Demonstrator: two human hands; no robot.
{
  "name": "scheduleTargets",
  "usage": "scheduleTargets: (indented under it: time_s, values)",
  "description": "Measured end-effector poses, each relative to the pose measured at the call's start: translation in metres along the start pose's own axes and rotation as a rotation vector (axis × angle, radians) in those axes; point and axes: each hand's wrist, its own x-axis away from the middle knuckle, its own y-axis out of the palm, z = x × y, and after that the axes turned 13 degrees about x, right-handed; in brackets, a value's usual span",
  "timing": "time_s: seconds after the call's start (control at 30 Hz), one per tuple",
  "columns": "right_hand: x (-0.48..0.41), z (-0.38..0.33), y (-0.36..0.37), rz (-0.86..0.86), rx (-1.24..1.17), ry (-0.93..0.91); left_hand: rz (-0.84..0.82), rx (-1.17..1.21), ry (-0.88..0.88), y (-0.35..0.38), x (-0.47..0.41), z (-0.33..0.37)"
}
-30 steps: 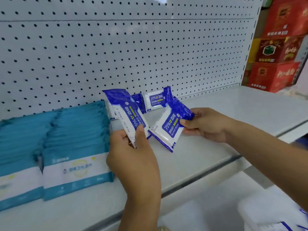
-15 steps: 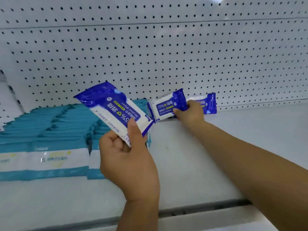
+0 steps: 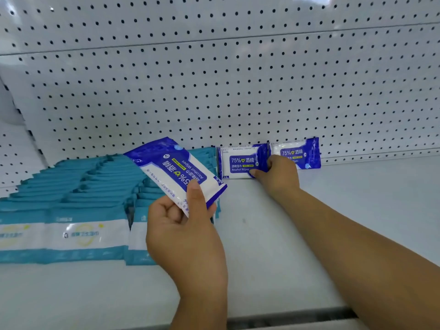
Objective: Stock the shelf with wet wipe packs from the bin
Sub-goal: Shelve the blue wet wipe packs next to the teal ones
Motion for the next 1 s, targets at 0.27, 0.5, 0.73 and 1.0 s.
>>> scheduleTargets:
  time_s: [0.27, 0.5, 0.73, 1.0]
  values:
    - [-0.003, -0.001, 0.008, -0.01, 0.107, -0.009, -0.012, -0.004, -0.024, -0.002, 0.001, 0.0]
    - [0.01, -0.014, -0.037, 0.127, -0.297, 0.025, -0.131, -0.103, 0.05, -0.002, 0.006, 0.0]
    - [0.028, -0.019, -0.091, -0.535, -0.906, -0.207, -0.298, -0.256, 0.057, 0.003, 0.006, 0.003]
    - [0.04, -0.018, -0.094, -0.649, -0.888, -0.338, -0.283, -0.435, 0.2, -0.001, 0.003, -0.009]
